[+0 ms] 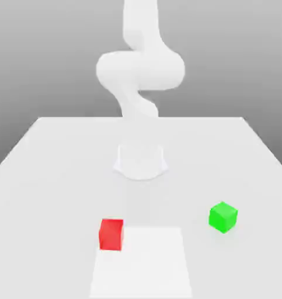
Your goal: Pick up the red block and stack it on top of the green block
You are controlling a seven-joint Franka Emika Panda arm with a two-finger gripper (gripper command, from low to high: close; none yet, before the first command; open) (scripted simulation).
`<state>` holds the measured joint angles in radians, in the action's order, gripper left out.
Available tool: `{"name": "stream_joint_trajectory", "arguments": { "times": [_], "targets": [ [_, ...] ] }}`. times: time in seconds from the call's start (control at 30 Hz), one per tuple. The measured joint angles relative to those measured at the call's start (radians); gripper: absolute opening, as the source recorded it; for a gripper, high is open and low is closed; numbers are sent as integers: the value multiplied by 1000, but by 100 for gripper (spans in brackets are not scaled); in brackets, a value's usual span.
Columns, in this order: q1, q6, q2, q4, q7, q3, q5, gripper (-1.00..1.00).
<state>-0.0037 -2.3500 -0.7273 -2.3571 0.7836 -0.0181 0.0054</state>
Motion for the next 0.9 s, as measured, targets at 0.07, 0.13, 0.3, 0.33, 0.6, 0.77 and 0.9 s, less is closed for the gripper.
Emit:
{"name": "stream_joint_trajectory", "arguments": {
  "times": [0.07,0.13,0.3,0.33,0.6,0.77,0.9],
  "targets": [
    [-3,-48,71,-53,-15,-17,4,0],
    [-4,-95,141,-105,-29,-33,7,0],
    [-11,-211,315,-234,-61,-68,10,0],
    [-13,-235,351,-260,-67,-75,10,0],
    [-48,-452,674,-473,-101,-116,-13,0],
    [-69,-603,858,-466,-157,-81,58,0],
    [-100,-664,928,-456,-176,-43,84,-100]
  ]
}}
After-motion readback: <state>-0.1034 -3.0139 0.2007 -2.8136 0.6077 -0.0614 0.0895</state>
